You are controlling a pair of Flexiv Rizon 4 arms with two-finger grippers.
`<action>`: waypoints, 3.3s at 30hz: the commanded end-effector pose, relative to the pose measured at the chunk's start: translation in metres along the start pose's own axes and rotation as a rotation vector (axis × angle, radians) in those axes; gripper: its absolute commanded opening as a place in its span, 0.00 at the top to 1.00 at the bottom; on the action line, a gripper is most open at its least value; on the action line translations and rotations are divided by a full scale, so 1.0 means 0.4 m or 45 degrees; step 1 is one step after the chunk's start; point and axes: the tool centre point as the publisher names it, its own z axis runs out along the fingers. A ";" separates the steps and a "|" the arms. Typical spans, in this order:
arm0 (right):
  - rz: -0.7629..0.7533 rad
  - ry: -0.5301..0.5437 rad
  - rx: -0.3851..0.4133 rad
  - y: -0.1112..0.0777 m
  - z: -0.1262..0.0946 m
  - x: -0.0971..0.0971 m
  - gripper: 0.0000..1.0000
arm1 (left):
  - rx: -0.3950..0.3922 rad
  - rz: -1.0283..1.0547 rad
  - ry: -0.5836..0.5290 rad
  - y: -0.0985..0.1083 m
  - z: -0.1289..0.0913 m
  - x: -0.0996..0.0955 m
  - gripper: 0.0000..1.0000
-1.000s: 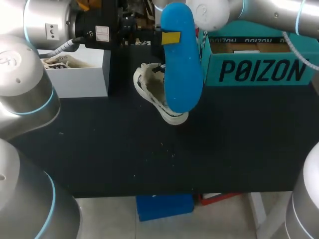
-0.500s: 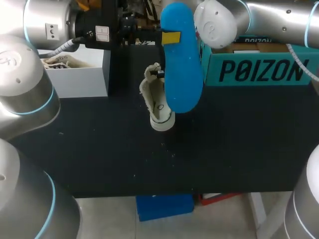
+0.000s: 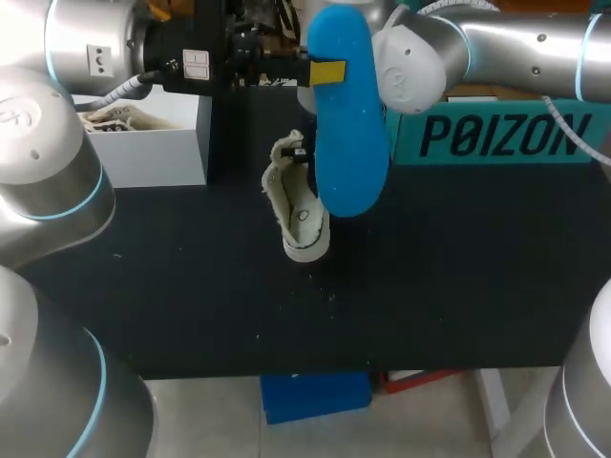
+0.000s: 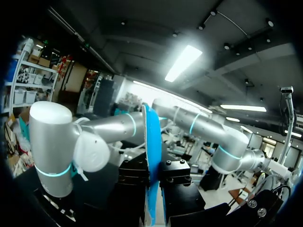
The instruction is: Take the shoe out of the shoebox, open the shoe tongue, remove and reinsert the insole, then place the shoe into the shoebox
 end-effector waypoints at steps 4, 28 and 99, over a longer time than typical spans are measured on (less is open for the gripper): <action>-0.011 -0.003 0.025 0.006 0.034 0.014 1.00 | 0.003 0.002 -0.003 0.003 0.006 -0.001 1.00; 0.036 0.076 0.016 -0.041 0.048 -0.018 0.00 | 0.003 0.002 -0.003 0.003 0.006 -0.001 1.00; -0.053 1.686 -0.542 -0.073 -0.287 -0.064 0.00 | 0.003 0.002 -0.003 0.003 0.006 -0.001 1.00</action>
